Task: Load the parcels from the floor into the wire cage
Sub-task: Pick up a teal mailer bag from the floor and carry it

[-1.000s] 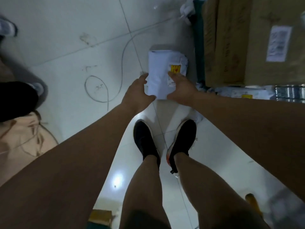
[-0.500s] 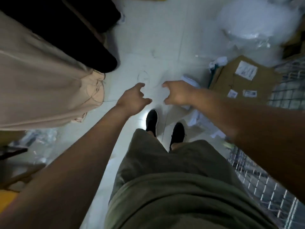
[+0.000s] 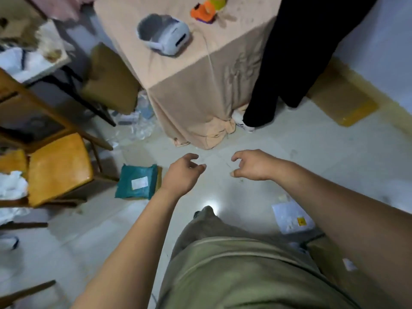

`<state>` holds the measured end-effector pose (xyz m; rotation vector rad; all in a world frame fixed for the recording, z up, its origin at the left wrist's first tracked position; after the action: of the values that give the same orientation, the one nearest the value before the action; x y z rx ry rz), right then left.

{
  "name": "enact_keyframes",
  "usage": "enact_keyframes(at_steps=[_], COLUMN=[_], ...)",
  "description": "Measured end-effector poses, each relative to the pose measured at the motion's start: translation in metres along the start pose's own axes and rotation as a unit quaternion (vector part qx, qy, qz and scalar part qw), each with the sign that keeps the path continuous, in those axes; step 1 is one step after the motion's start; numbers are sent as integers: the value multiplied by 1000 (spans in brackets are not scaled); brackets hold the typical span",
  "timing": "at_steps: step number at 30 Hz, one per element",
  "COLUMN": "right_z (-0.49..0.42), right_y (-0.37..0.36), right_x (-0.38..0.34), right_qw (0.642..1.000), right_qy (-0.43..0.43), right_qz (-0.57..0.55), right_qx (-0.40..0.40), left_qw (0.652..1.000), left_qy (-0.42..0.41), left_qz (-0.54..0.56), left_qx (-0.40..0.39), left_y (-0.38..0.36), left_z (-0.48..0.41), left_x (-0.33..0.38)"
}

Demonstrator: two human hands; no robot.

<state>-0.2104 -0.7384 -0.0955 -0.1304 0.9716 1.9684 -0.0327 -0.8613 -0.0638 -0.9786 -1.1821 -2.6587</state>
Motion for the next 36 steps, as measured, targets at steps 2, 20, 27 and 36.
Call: enact_keyframes(at_steps=[2, 20, 27, 36], right_z=[-10, -125, -187, -336], right_y=[-10, -169, -180, -190], right_x=[-42, -371, -398, -417], right_qw=[999, 973, 970, 958], right_qy=[30, 161, 154, 139], right_qz=[39, 150, 167, 214], right_qx=[-14, -73, -89, -129], left_qw=[999, 960, 942, 904], left_qy=[30, 206, 244, 357], left_qz=[23, 31, 75, 142], left_qx=[30, 185, 219, 189], left_y=[26, 207, 225, 206], left_z=[8, 50, 19, -51], left_x=[-33, -326, -358, -441])
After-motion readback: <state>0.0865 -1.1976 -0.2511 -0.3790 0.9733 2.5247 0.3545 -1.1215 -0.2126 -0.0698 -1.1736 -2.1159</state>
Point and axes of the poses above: each hand's wrist, its own z-axis away from the middle knuckle, its own y-axis out of the back of the hand, x = y × z, the point moved 9 cm from there along -z, towards the middle knuckle, and after that the axes turned 2 degrees about -y, right-handed, at the moved point
